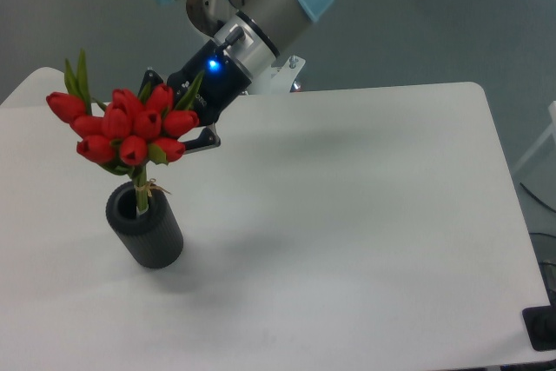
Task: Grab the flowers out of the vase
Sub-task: 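Lift the gripped tulips straight up out of the black vase, then carry the tulip bouquet away from the vase across the table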
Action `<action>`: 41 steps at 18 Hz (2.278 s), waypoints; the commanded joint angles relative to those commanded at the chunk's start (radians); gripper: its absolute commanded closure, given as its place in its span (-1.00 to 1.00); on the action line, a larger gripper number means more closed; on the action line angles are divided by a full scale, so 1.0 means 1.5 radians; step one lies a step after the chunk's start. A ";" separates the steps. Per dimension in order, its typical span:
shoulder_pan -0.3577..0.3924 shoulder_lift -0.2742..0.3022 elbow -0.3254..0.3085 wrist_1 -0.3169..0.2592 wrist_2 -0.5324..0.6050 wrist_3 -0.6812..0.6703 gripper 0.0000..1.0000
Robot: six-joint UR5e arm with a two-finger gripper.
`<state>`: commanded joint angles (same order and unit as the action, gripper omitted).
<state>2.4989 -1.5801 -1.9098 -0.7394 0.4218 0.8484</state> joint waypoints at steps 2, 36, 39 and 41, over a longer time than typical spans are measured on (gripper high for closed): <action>-0.001 0.011 0.001 0.000 0.001 -0.014 0.53; 0.258 -0.172 0.236 -0.004 0.020 0.071 0.56; 0.258 -0.185 0.238 -0.003 0.097 0.108 0.58; 0.258 -0.197 0.241 -0.004 0.128 0.128 0.58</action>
<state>2.8854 -1.8760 -1.5478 -0.7455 0.6134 1.0400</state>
